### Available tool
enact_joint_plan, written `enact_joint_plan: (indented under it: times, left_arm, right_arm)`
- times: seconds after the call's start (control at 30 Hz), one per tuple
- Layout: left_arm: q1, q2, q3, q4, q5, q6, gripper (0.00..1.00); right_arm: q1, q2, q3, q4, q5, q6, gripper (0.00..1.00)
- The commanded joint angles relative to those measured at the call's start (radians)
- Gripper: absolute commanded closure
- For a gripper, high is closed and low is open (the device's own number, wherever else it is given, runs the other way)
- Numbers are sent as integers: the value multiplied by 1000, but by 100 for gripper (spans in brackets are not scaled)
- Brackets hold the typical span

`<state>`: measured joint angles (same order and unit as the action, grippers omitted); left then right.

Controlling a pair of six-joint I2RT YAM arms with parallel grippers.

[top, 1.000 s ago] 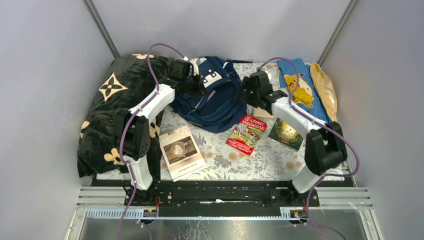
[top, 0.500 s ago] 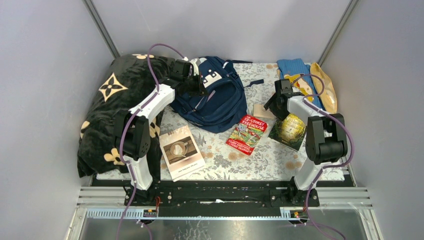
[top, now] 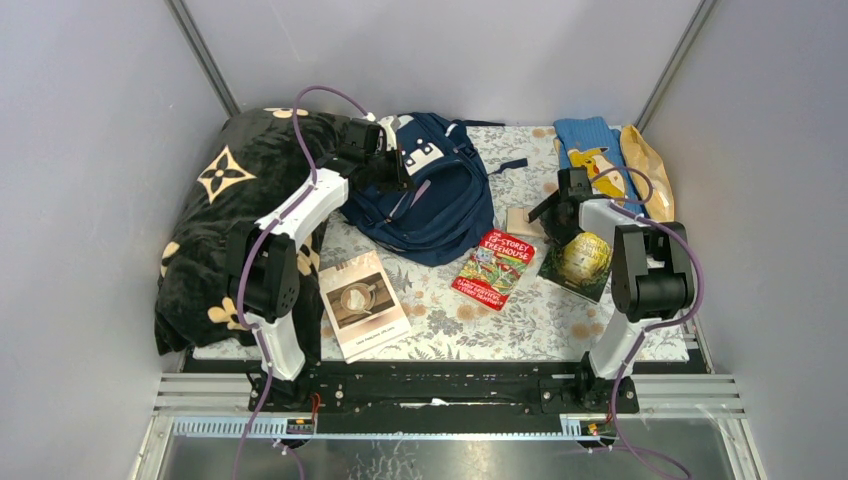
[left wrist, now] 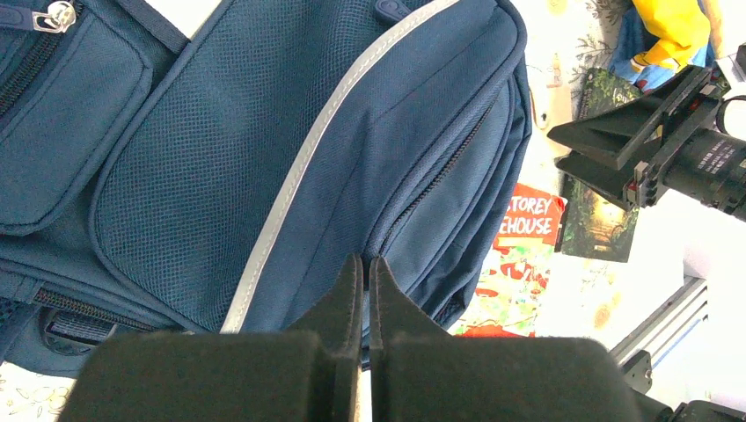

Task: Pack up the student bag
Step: Pick up the personal item from the center of the board.

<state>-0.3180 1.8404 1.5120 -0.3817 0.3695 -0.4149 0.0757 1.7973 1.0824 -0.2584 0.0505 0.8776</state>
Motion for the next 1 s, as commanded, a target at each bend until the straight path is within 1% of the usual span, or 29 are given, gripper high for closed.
enact_joint_plan:
  times: [0.0,0.13,0.2,0.23,0.33,0.37,0.5,0.67,0.8,0.9,0.97]
  left_arm:
    - [11,-30,1,12,1,-5,100]
    - [11,-34,-7,12,2,-8,100]
    - [11,-38,-10,11,0,-10,100]
    - [11,-38,-10,11,1,-10,100]
    - [11,-40,-12,8,3,-6,100]
    - [11,-41,-12,3,3,-3,100]
    - [11,-41,-13,-10,-5,11,100]
    - [11,-36,-8,-17,-8,12,100]
    - [11,-29,1,-17,-9,10,100]
    - [11,-24,17,-23,-24,21,100]
    - [12,-18,28,-28,-27,28,100]
  right_arm:
    - [3,0,-10,54,-60,65,30]
    - [3,30,4,71,-44,74,34]
    - [2,45,13,72,2,73,41]
    - [2,52,22,63,31,67,49]
    - [-2,89,67,6,101,53,90]
    - [-4,98,76,-1,106,47,99]
    - [-10,93,71,32,70,15,100]
    - [-9,-26,20,74,66,-17,100]
    - [-9,-131,6,48,88,-43,100]
    - [-7,-184,26,-17,72,-56,100]
    - [-8,-241,6,-12,52,-54,100]
